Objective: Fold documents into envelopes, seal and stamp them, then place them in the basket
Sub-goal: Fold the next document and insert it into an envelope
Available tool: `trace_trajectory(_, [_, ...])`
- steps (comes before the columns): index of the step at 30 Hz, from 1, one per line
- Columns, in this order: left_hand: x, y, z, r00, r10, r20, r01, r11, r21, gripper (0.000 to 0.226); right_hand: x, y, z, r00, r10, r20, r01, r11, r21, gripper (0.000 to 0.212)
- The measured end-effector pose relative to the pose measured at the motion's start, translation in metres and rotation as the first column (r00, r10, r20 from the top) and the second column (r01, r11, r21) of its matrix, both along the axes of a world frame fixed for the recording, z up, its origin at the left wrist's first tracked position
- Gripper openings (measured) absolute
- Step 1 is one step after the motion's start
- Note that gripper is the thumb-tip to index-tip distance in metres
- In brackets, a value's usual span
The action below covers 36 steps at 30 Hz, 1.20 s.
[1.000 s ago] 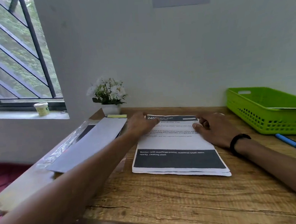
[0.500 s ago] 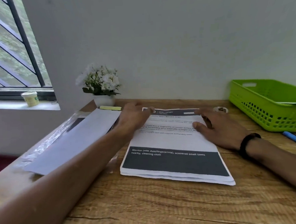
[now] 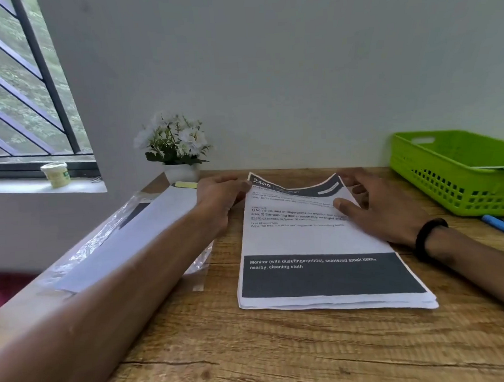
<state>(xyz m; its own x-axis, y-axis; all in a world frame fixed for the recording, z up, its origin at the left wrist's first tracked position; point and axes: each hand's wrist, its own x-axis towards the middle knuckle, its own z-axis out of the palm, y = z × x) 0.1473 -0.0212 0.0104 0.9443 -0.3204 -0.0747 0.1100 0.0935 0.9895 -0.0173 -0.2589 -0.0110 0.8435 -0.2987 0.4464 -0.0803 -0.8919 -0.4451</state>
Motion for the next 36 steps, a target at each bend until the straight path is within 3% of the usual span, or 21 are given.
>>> trace_trajectory(4, [0.003,-0.001,0.000,1.000,-0.001,0.003,0.002,0.997,-0.082,0.032,0.000,0.004,0.003,0.987,0.018,0.158,-0.043,0.987,0.158,0.050])
trace_trajectory(9, [0.007,-0.001,0.001,0.999,-0.036,-0.006,0.035,0.988,-0.152,0.033,-0.001,0.007,0.006,0.918,-0.062,0.392,-0.064,0.951,0.302,0.040])
trace_trajectory(19, [0.007,0.000,0.001,0.998,-0.049,0.025,0.052,0.992,-0.114,0.025,-0.002,0.001,0.005,0.952,-0.064,0.299,-0.092,0.873,0.480,0.043])
trace_trajectory(23, [0.010,0.003,-0.004,0.948,0.060,0.313,-0.082,0.995,0.057,0.029,0.000,-0.002,0.006,0.915,-0.125,0.385,-0.087,0.868,0.489,0.032])
trace_trajectory(25, [0.012,0.004,-0.004,0.927,0.054,0.372,-0.091,0.992,0.083,0.036,0.001,-0.003,0.009,0.881,-0.164,0.445,-0.079,0.875,0.478,0.029])
trace_trajectory(28, [0.013,0.003,-0.002,0.954,-0.060,0.293,0.034,0.995,0.093,0.045,-0.002,-0.004,0.013,0.836,-0.201,0.511,-0.063,0.889,0.453,0.028])
trace_trajectory(31, [0.006,0.000,0.000,0.956,-0.205,0.208,0.191,0.978,0.082,0.034,-0.005,-0.006,0.016,0.808,-0.226,0.544,-0.063,0.885,0.461,0.028])
trace_trajectory(36, [-0.001,0.000,0.002,0.945,-0.250,0.210,0.247,0.968,0.042,0.020,-0.007,-0.008,0.018,0.809,-0.270,0.522,-0.046,0.856,0.514,0.027])
